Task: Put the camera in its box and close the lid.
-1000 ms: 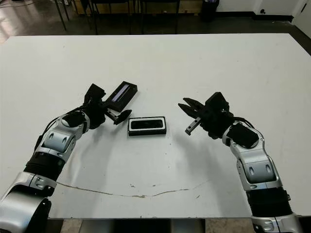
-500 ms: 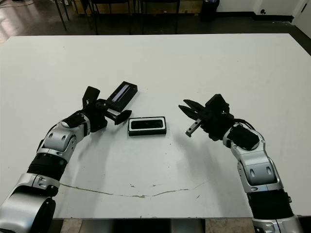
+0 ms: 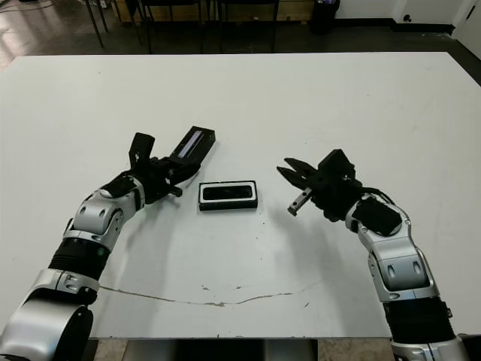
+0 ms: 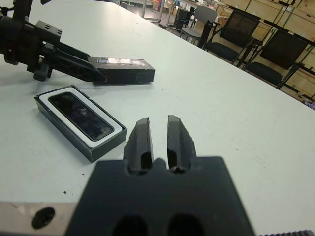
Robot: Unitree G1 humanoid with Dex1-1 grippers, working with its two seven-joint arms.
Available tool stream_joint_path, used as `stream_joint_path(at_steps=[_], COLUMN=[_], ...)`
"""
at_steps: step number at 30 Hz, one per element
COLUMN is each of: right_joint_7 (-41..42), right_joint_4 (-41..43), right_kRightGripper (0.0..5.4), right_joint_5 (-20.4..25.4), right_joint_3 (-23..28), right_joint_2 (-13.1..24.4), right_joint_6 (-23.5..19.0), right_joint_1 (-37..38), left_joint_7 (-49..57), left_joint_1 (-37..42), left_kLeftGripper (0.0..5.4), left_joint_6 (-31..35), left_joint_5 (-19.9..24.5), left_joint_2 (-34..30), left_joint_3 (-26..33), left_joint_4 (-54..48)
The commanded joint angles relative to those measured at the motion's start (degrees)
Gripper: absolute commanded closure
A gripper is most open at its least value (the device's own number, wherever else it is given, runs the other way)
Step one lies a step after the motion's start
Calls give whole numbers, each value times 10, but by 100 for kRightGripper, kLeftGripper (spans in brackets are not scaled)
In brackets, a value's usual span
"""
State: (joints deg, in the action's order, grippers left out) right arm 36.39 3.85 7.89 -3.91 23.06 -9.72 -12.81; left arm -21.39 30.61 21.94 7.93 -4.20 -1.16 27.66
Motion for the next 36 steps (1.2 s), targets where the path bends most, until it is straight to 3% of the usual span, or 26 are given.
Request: stream_joint_path(at_steps=[1, 6, 17, 28, 36], right_joint_7=[3, 1, 0, 3, 4], right_joint_4=[0, 2, -6, -24, -26], right_kRightGripper=[540, 540, 540, 540, 540], right_joint_5=[0, -4, -3, -2, -4], right_joint_3=[-1, -5, -3, 3, 4], right_joint_2=[8, 9, 7, 9, 15], right_joint_6=[-13, -16, -9, 5, 4], right_joint_1=[9, 9, 7, 2, 0], left_joint_7=[21, 52, 84, -37, -173], left_joint_1=[-26, -40, -79, -88, -74], left_kLeftGripper=[453, 464, 464, 464, 464], left_joint_6=[-15, -53, -48, 31, 56], left_joint_5=[-10, -12, -7, 72, 130], left_joint_2=[6, 18, 6, -71, -131], left_joint_3=[0, 2, 17, 31, 22], left_joint_4=[13, 5, -129, -260, -241])
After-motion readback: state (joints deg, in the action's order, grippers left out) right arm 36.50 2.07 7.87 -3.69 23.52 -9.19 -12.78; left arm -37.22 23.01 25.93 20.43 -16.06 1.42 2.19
